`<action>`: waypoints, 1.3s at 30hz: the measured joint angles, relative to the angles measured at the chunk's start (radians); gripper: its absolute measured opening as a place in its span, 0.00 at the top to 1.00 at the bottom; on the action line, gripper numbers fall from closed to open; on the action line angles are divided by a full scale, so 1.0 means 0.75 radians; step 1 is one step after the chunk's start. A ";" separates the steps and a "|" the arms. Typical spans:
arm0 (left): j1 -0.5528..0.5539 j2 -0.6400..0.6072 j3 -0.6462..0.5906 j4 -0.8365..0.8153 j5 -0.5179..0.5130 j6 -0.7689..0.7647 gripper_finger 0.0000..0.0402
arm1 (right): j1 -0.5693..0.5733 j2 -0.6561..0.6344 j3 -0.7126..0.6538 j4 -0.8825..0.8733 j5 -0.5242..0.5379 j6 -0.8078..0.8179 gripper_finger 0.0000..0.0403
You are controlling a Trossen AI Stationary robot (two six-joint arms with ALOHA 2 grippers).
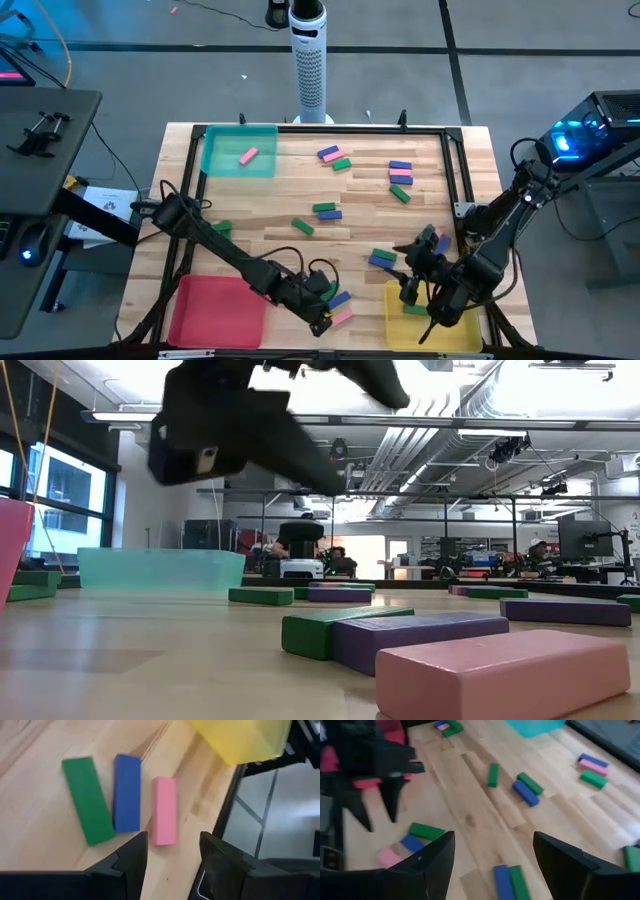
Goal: Sort blocks
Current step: Put the blue block into the red bin
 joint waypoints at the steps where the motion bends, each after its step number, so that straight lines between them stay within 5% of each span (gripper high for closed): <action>1: 0.003 0.004 0.000 -0.011 0.000 -0.031 0.58 | 0.005 0.000 0.000 0.015 -0.010 -0.002 0.38; 9: 0.077 -0.034 -0.002 -0.073 0.005 -0.283 0.58 | 0.088 0.000 0.106 -0.130 -0.130 -0.034 0.38; 22: 0.207 -0.187 0.102 0.005 -0.133 -0.067 0.58 | 0.136 0.000 0.246 -0.423 -0.007 0.054 0.38; 33: 0.092 -0.074 0.101 -0.197 0.078 -0.015 0.58 | 0.139 0.003 0.246 -0.369 -0.002 0.108 0.38; 39: -0.036 -0.059 0.154 -0.198 -0.153 0.160 0.58 | 0.139 0.004 0.246 -0.357 0.029 0.112 0.38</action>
